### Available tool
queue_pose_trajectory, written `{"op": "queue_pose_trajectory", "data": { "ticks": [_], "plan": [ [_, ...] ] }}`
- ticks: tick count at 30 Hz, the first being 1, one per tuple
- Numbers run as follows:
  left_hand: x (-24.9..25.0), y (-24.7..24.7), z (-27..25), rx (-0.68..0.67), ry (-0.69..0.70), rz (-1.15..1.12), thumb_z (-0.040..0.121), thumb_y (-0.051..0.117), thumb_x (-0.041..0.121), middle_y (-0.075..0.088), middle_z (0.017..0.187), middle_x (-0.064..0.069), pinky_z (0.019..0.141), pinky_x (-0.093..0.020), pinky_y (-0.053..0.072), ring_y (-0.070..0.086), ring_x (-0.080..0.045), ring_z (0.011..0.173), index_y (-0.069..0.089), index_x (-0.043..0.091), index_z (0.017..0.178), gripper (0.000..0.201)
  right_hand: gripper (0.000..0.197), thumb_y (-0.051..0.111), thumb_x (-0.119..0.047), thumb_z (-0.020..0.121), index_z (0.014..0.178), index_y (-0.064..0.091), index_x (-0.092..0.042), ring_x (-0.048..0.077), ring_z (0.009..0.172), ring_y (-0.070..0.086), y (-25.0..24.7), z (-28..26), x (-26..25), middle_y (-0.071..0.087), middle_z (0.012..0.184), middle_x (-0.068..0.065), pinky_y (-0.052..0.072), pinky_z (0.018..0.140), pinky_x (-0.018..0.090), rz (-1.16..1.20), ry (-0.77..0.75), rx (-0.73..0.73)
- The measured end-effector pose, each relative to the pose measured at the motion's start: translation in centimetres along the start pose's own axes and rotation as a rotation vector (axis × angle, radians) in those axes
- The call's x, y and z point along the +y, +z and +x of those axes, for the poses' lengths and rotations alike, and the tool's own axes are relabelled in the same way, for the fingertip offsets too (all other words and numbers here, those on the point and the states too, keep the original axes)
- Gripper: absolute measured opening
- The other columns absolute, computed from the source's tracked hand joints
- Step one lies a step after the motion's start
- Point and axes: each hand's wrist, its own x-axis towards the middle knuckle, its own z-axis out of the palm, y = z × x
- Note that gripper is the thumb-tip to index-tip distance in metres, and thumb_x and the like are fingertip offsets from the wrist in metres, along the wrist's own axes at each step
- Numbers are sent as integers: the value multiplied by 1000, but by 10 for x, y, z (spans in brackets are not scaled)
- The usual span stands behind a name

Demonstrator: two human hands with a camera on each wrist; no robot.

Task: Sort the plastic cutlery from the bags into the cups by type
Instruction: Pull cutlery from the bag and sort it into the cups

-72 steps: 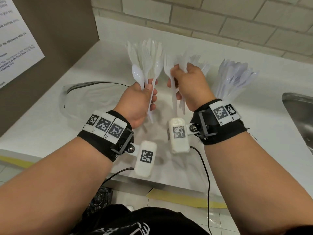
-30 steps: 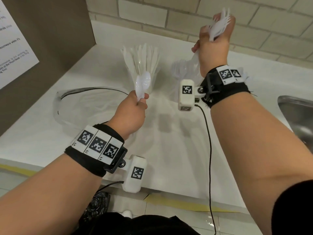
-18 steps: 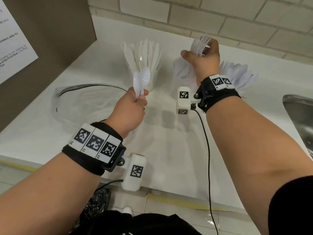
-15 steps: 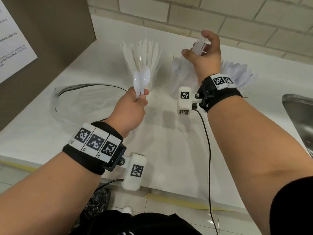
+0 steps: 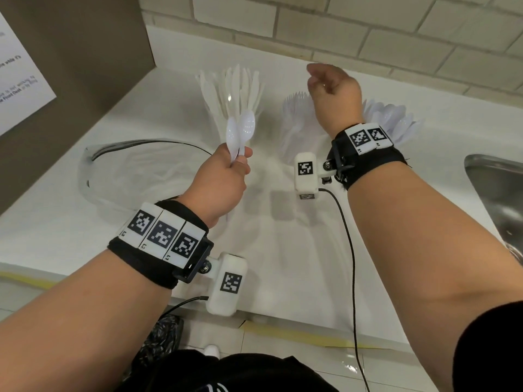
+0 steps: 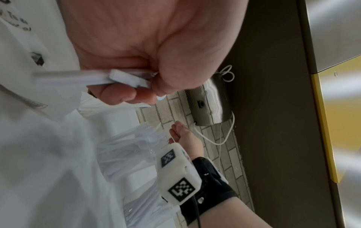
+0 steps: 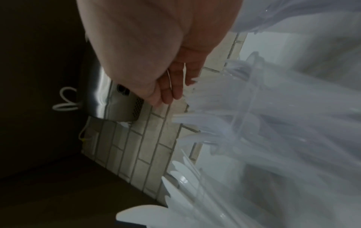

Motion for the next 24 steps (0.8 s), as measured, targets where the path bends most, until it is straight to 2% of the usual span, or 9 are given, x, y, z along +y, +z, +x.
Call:
{"op": "queue_pose_trajectory", "data": {
  "ticks": [3, 5, 8, 10, 11, 14, 16, 19, 24],
  "plan": [
    [1, 3, -2, -26, 7, 8, 102, 37, 22, 52, 85, 5, 65, -27, 42, 47, -13, 63, 55, 21, 110, 19, 31, 51, -13, 93, 121, 66, -11, 18, 125, 54, 2, -11, 3, 62, 131, 6, 38, 107, 23, -185, -37, -157],
    [4, 7, -3, -48, 15, 16, 102, 37, 24, 51, 83, 5, 67, -28, 44, 49, -13, 65, 55, 19, 109, 20, 36, 43, -12, 99, 132, 56, -9, 21, 142, 34, 5, -19, 8, 48, 145, 9, 23, 113, 22, -291, -66, -260],
    [8, 12, -4, -76, 16, -13, 101, 42, 26, 52, 82, 3, 74, -34, 53, 54, -11, 66, 55, 14, 106, 18, 39, 38, -19, 102, 138, 49, -10, 21, 145, 27, -5, -25, -5, 45, 147, 6, 18, 110, 16, -214, -61, -174],
    [10, 15, -5, -116, 11, -40, 101, 45, 25, 51, 83, 1, 70, -34, 54, 53, -12, 64, 54, 14, 103, 15, 34, 43, -24, 100, 126, 60, -10, 20, 123, 55, -18, -35, -21, 62, 127, 4, 39, 103, 22, -82, -29, -80],
    [10, 17, -5, -145, 16, -34, 100, 46, 25, 49, 82, 2, 64, -32, 53, 51, -12, 63, 54, 15, 102, 13, 31, 46, -27, 99, 119, 65, -12, 17, 102, 65, -26, -44, -31, 67, 114, 0, 49, 89, 27, 19, 24, -86],
    [10, 28, -6, -219, 78, 113, 99, 47, 32, 48, 78, 7, 61, -29, 43, 46, -11, 64, 51, 20, 105, 13, 36, 51, -43, 95, 121, 60, -22, 13, 74, 69, -44, -78, -53, 66, 109, -8, 48, 56, 26, 192, 206, -334],
    [11, 37, -7, -250, 147, 286, 99, 46, 32, 51, 79, 7, 60, -27, 39, 48, -11, 65, 48, 20, 108, 15, 58, 58, -56, 84, 132, 52, -25, 11, 75, 68, -52, -97, -59, 63, 116, -6, 47, 56, 25, 125, 223, -465],
    [14, 51, -11, -284, 184, 472, 100, 42, 33, 51, 77, 6, 51, -22, 36, 49, -7, 61, 47, 16, 119, 26, 75, 70, -58, 75, 137, 48, -20, 2, 79, 58, -57, -109, -57, 57, 117, -7, 44, 75, 22, -138, 143, -462],
    [14, 61, -17, -257, 181, 551, 98, 47, 33, 49, 83, 8, 48, -14, 31, 45, -1, 66, 40, 12, 120, 31, 35, 61, -31, 91, 120, 58, -11, 2, 62, 61, -62, -117, -52, 64, 89, 0, 46, 59, 17, -268, 116, -455]
  ]
}}
